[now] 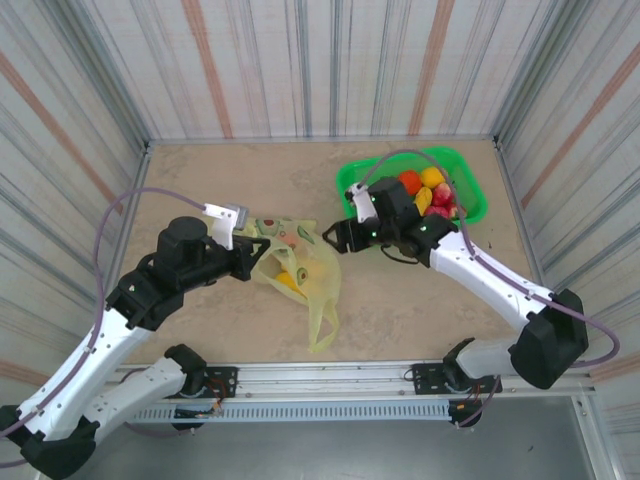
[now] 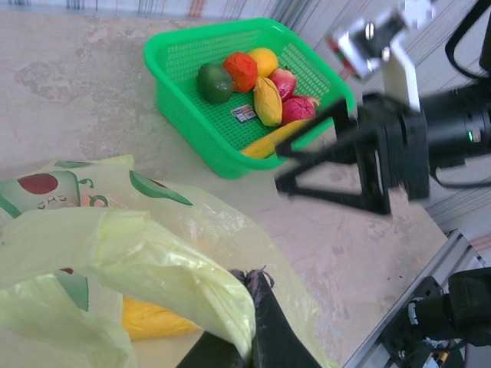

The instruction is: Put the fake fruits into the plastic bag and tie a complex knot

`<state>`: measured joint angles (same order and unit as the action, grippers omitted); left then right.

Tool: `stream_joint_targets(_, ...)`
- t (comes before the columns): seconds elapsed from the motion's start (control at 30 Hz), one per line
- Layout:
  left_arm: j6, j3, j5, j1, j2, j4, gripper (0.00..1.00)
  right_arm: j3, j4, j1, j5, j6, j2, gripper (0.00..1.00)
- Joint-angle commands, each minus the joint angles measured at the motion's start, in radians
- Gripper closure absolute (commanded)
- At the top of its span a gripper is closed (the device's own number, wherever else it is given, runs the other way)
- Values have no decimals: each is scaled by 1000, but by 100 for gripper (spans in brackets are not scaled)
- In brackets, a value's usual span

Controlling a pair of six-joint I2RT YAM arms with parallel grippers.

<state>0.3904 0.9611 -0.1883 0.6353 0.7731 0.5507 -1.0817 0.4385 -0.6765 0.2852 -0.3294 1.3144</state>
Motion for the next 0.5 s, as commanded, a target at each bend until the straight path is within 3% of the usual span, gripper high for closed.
stream_joint_targets(0.0,-34,30,29,7,-15,5,100,73,137,-15,90,0,-74,18)
stream_joint_targets(0.2,-41,39,29,8,-11,7,100,164,100,-75,264,-52,-106,16)
stream_joint_targets(0.37,-42,36,35,7,-16,13,100,157,184,-258,165,28,-137,25)
stream_joint_targets(0.47,-42,30,40,7,-18,15,100,216,143,-354,66,100,-210,27)
